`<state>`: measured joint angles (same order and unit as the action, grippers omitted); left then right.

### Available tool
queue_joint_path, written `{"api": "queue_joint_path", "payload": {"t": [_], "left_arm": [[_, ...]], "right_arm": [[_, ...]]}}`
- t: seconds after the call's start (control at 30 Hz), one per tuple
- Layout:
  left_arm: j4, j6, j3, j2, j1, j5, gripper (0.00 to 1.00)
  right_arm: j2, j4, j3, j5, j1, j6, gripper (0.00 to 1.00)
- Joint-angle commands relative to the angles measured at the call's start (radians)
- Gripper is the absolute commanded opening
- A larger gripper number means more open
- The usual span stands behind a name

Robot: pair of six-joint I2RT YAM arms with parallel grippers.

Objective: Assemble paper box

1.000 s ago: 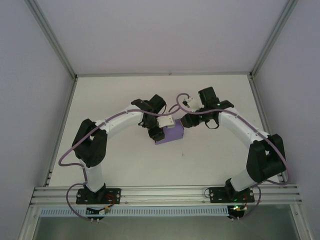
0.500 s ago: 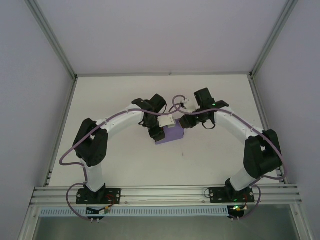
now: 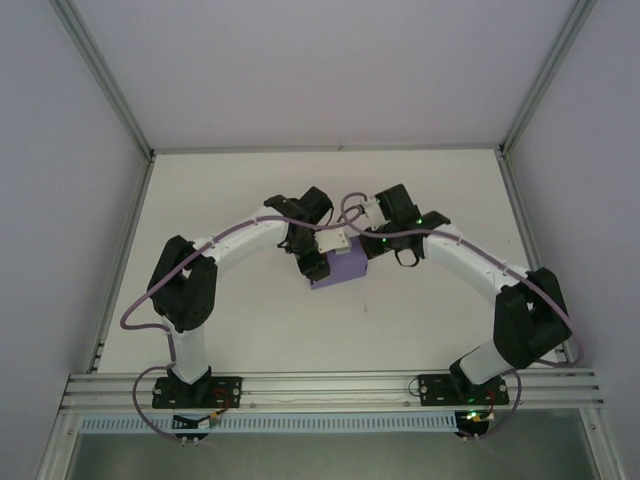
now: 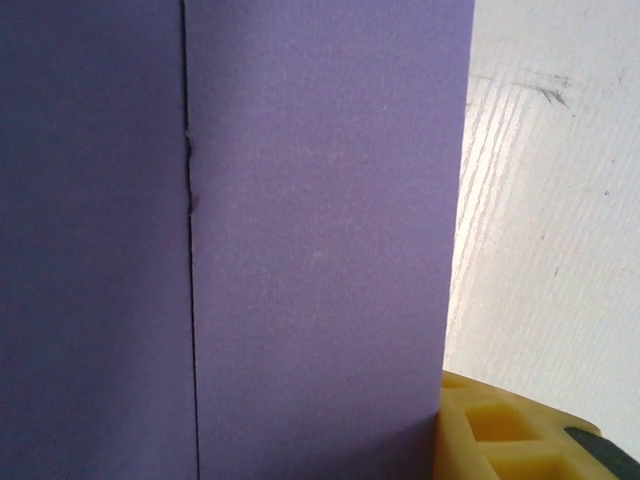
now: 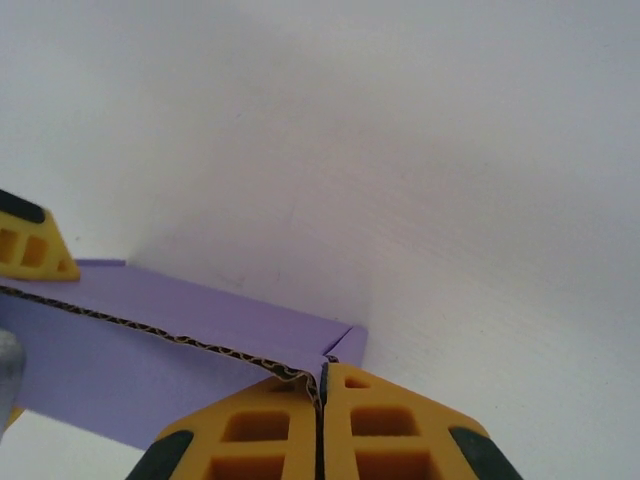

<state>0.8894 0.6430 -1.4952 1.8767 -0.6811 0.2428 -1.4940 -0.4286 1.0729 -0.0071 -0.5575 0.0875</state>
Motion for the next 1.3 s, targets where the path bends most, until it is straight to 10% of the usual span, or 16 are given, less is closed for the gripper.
{"api": "queue_joint_path", "payload": {"t": [0.0,0.67,0.8,0.93,1.27], "left_arm": [[0.029,-0.009,-0.011,0.039,0.003,0.003,0.39],[-0.009,-0.042,-0.016,0.012,0.004,-0.009,0.45],[-0.025,-0.068,-0.021,-0.018,0.003,-0.008,0.57],[-0.058,-0.104,-0.012,-0.069,0.004,-0.021,1.00],[-0.203,-0.341,0.147,-0.302,0.004,-0.302,1.00]], "right_arm": [[0.029,0.197,-0.125,0.130,-0.053,0.202,0.06],[0.109,0.793,-0.636,0.186,-0.121,0.232,0.00],[0.105,0.796,-0.628,0.193,-0.137,0.208,0.00],[0.106,0.775,-0.617,0.254,-0.156,0.213,0.00],[0.127,0.668,-0.557,0.396,-0.225,0.253,0.01]]}}
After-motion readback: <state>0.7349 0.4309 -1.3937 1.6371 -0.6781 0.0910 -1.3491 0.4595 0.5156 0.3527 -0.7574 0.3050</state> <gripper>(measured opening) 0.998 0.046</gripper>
